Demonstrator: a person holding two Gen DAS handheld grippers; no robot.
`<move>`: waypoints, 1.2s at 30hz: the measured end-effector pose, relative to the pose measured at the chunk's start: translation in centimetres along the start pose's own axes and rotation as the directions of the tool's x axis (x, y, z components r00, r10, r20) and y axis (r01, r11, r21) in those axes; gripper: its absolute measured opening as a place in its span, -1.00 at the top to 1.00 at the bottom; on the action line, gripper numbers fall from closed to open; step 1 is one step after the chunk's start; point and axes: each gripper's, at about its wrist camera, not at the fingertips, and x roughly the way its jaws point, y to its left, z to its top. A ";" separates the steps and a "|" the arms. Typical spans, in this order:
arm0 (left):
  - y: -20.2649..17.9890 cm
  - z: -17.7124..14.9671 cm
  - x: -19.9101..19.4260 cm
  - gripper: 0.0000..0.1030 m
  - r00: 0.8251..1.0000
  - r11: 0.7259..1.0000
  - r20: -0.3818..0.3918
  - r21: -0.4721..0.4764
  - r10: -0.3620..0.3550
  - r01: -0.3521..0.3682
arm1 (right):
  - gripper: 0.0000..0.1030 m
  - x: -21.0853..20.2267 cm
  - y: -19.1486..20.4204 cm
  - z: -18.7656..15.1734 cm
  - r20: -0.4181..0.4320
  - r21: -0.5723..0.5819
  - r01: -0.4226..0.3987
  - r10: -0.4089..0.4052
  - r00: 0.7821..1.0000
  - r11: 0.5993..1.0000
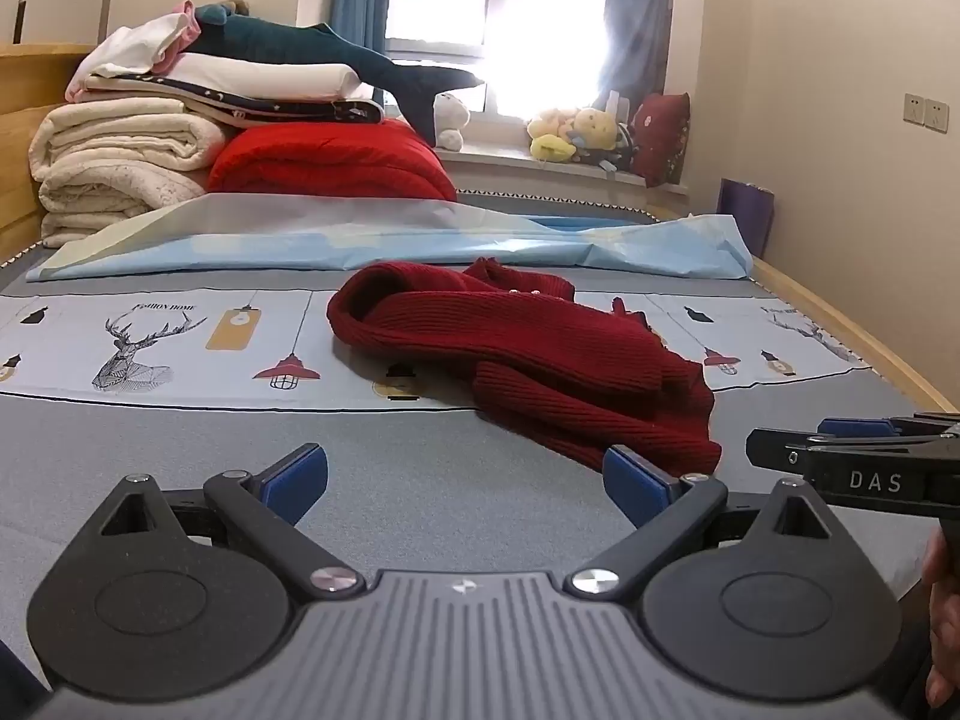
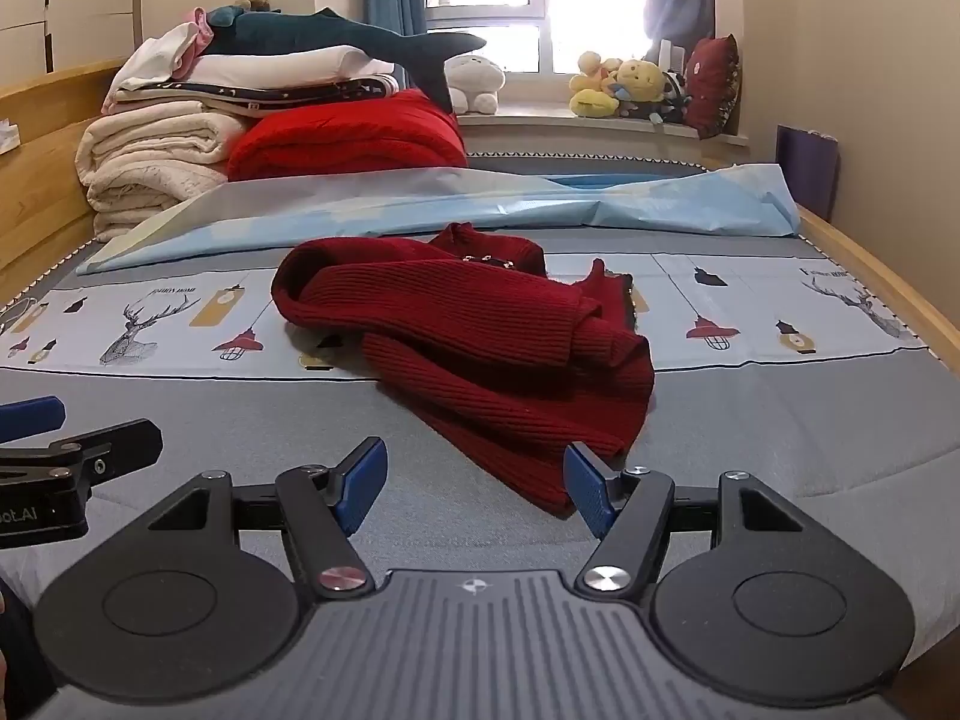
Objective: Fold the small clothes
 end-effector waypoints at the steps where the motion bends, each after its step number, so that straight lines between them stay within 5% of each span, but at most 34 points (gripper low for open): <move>1: 0.0 0.0 0.0 -0.94 1.000 1.000 0.000 0.000 0.000 0.000 | -0.30 0.0 0.0 0.0 0.000 0.000 0.000 0.000 1.000 1.000; 26: 0.4 0.1 -0.4 -0.92 1.000 1.000 0.017 0.008 0.020 -0.020 | -0.30 -0.2 0.2 0.1 0.014 -0.005 0.004 -0.004 1.000 1.000; 28: 0.6 0.1 -0.5 -0.85 0.999 1.000 0.032 0.017 0.024 -0.025 | -0.30 -0.7 0.0 0.5 0.040 0.003 0.011 -0.011 0.999 1.000; 33: 0.5 -0.4 0.0 -0.30 1.000 0.999 0.003 0.043 0.001 -0.001 | -0.31 -1.1 -2.1 3.1 0.114 0.021 0.005 -0.008 0.993 1.000; 36: 0.6 -0.7 0.5 -0.22 0.999 0.999 -0.036 0.034 -0.037 0.038 | -0.31 -0.5 -4.3 5.2 0.160 0.032 0.003 -0.008 0.987 0.999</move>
